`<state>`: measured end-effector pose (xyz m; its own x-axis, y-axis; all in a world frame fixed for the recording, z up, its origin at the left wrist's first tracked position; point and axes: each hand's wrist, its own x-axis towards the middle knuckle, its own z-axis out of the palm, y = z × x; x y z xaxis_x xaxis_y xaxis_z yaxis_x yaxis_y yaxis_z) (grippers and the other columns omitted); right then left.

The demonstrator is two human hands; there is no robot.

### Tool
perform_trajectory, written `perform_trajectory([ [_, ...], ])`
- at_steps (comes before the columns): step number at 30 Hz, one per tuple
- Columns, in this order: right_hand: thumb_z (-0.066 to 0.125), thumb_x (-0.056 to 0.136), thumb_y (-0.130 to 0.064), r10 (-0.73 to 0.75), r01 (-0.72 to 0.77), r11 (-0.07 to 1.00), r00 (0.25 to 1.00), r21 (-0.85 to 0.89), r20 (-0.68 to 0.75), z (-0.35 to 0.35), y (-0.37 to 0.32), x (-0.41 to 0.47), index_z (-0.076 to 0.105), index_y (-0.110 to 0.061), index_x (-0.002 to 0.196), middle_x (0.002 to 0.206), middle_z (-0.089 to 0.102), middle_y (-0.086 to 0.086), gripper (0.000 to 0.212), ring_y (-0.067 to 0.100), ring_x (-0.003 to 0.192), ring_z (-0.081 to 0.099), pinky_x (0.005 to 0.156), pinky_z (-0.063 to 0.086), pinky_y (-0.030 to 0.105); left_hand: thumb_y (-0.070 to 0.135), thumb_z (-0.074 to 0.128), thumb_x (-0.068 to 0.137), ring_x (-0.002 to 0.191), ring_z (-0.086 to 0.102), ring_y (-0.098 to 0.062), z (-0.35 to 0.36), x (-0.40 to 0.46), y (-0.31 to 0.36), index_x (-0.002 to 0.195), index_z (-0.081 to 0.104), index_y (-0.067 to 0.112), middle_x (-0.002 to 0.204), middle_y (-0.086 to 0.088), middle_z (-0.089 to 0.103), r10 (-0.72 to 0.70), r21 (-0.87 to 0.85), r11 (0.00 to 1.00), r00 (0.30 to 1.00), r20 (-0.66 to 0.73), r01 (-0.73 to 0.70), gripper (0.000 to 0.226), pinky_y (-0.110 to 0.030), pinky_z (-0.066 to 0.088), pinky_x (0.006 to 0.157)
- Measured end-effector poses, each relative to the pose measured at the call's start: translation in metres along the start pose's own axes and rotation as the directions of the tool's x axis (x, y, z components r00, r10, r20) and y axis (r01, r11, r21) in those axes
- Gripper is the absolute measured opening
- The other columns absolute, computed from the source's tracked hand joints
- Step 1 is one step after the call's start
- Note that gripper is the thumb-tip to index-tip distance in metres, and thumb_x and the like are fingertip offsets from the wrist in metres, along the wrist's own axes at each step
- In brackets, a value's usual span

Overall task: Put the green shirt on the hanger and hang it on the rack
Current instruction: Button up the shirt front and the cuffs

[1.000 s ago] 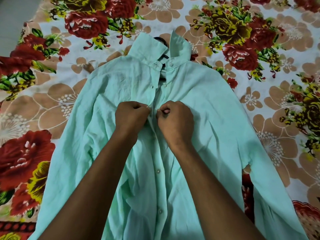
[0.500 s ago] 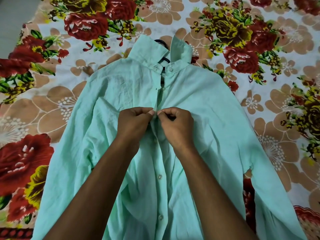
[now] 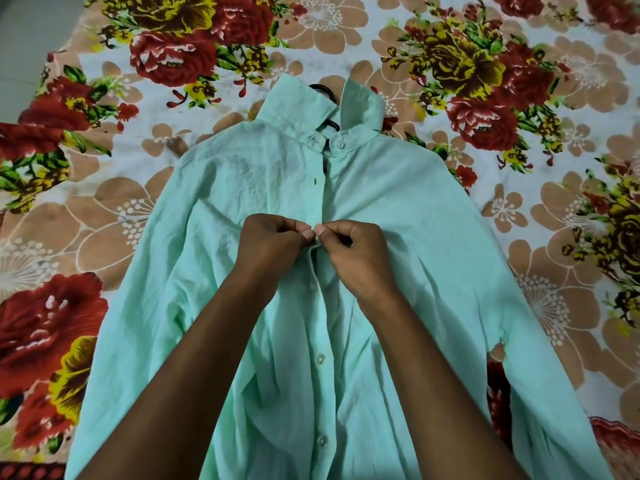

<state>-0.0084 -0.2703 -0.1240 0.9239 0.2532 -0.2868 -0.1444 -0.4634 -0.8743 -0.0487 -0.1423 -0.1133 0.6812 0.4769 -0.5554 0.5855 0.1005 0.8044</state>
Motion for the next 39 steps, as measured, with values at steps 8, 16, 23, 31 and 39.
perform_trajectory([
  [8, 0.078, 0.085, -0.019, -0.082, 0.027, 0.961, 0.978, -0.276, -0.191, 0.008, 0.001, 0.006, 0.071, -0.020, 0.087, 0.082, 0.069, -0.004, 0.007, 0.014, 0.079, 0.067, 0.075, 0.057, 0.035, 0.006, 0.076, 0.085, 0.044, 0.055, -0.006, 0.005, 0.009, -0.001, 0.069, 0.074, 0.013, 0.048, 0.006, 0.062, -0.004, 0.051, 0.999, 1.000, -0.027, 0.005, 0.018, -0.020, 0.045, 0.054],
  [16, 0.070, 0.087, -0.007, -0.049, 0.016, 0.991, 0.969, -0.135, -0.242, -0.014, -0.026, 0.060, 0.077, -0.019, 0.087, 0.080, 0.072, -0.011, 0.014, 0.003, 0.075, 0.066, 0.076, 0.056, 0.022, 0.029, 0.087, 0.074, 0.061, 0.064, -0.010, 0.016, 0.034, 0.031, 0.080, 0.075, 0.012, 0.067, 0.004, 0.069, 0.264, 0.189, 0.955, 0.947, -0.184, -0.230, 0.022, -0.024, 0.045, 0.058],
  [23, 0.082, 0.083, -0.025, 0.092, -0.110, 0.981, 0.989, -0.159, -0.118, -0.008, -0.033, 0.088, 0.081, -0.017, 0.078, 0.086, 0.080, 0.001, 0.009, 0.019, 0.088, 0.074, 0.086, 0.061, 0.040, 0.033, 0.066, 0.067, 0.069, 0.067, -0.028, 0.026, 0.046, 0.047, 0.077, 0.072, 0.006, 0.072, -0.009, 0.070, 0.382, 0.485, 0.830, 0.914, -0.135, -0.275, 0.030, -0.040, 0.056, 0.061],
  [31, 0.079, 0.084, -0.032, -0.033, -0.075, 0.880, 0.975, -0.469, -0.219, 0.011, -0.039, 0.086, 0.073, -0.025, 0.075, 0.087, 0.077, -0.006, 0.012, 0.021, 0.089, 0.072, 0.072, 0.055, 0.029, 0.016, 0.069, 0.091, 0.080, 0.071, -0.029, 0.014, 0.064, 0.039, 0.087, 0.076, -0.002, 0.086, -0.014, 0.076, 0.262, 0.304, 0.933, 0.944, -0.203, -0.193, 0.019, -0.038, 0.059, 0.075],
  [39, 0.072, 0.089, -0.022, -0.073, 0.028, 0.985, 0.961, -0.170, -0.265, 0.011, -0.034, 0.070, 0.078, -0.017, 0.080, 0.078, 0.077, -0.005, 0.011, 0.012, 0.075, 0.070, 0.075, 0.060, 0.034, 0.015, 0.070, 0.095, 0.066, 0.053, -0.024, 0.014, 0.063, 0.045, 0.086, 0.073, -0.006, 0.070, -0.014, 0.058, 0.041, -0.081, 0.995, 0.988, -0.146, -0.053, 0.023, -0.035, 0.049, 0.069],
])
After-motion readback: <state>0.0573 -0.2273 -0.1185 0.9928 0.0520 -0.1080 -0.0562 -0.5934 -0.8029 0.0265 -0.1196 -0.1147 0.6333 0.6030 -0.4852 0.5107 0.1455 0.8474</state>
